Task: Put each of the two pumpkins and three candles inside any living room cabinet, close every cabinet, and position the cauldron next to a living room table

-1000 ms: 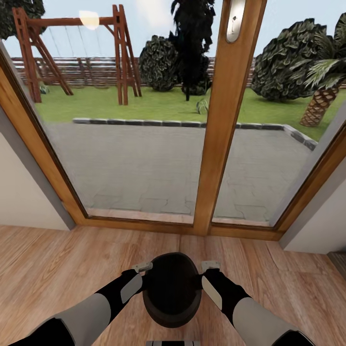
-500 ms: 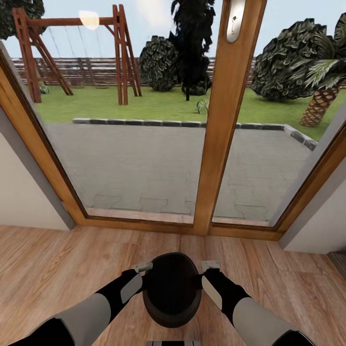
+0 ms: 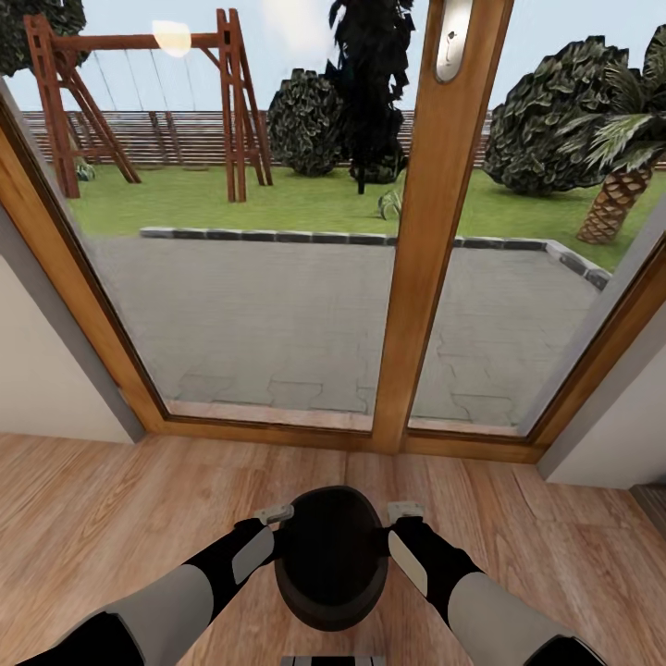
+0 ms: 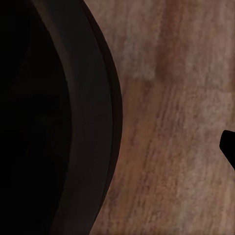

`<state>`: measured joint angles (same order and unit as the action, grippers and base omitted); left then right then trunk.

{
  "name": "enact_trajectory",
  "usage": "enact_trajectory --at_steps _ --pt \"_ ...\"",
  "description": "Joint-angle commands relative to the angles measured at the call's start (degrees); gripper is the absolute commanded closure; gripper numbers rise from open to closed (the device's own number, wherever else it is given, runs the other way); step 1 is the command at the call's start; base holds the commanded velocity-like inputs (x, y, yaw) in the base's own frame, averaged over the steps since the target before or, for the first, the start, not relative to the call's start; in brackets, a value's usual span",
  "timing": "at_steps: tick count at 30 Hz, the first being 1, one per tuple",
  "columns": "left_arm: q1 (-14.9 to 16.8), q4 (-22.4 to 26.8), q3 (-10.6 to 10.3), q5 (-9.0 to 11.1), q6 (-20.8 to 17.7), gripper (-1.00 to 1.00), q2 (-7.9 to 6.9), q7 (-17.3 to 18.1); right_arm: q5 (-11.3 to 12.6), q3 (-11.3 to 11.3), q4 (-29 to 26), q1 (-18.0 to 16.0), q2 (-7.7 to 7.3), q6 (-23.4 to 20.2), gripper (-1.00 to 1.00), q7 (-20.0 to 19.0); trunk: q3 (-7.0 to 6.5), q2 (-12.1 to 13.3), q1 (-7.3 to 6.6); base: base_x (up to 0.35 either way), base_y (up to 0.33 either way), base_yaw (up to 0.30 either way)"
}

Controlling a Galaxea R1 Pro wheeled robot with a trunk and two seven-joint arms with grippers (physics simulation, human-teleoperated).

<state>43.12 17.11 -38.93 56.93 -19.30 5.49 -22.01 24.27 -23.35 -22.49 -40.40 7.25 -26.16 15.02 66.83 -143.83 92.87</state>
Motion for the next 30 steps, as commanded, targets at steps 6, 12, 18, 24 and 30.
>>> enact_trajectory --at_steps 6,12,18,24,30 --pt "0.04 0.11 -0.44 0.46 -0.21 -1.00 -0.04 -0.47 0.60 -0.47 -0.09 -0.03 -0.05 -0.20 -1.00 0.54 0.05 -0.02 -0.01 0.000 0.000 0.000" --pt "0.04 0.11 -0.42 0.42 -0.22 -1.00 -0.04 -0.49 0.60 -0.47 -0.10 -0.03 -0.05 -0.20 -1.00 0.46 0.71 -0.06 0.07 0.000 0.000 0.000" --pt "0.04 0.11 -0.39 0.44 -0.22 -1.00 -0.04 -0.49 0.60 -0.47 -0.17 -0.03 -0.05 -0.20 -1.00 0.46 0.71 -0.06 0.07 0.000 0.000 0.000" --pt "0.04 0.11 -0.37 0.38 -0.22 -1.00 -0.04 -0.52 0.60 -0.47 -0.15 -0.03 -0.05 -0.20 -1.00 0.47 1.82 -0.13 0.19 0.000 0.000 0.000" --pt "0.04 0.11 -0.36 0.37 -0.22 -1.00 -0.04 -0.50 0.60 -0.47 -0.11 -0.03 -0.05 -0.20 -1.00 0.47 1.82 -0.13 0.19 0.000 0.000 0.000"
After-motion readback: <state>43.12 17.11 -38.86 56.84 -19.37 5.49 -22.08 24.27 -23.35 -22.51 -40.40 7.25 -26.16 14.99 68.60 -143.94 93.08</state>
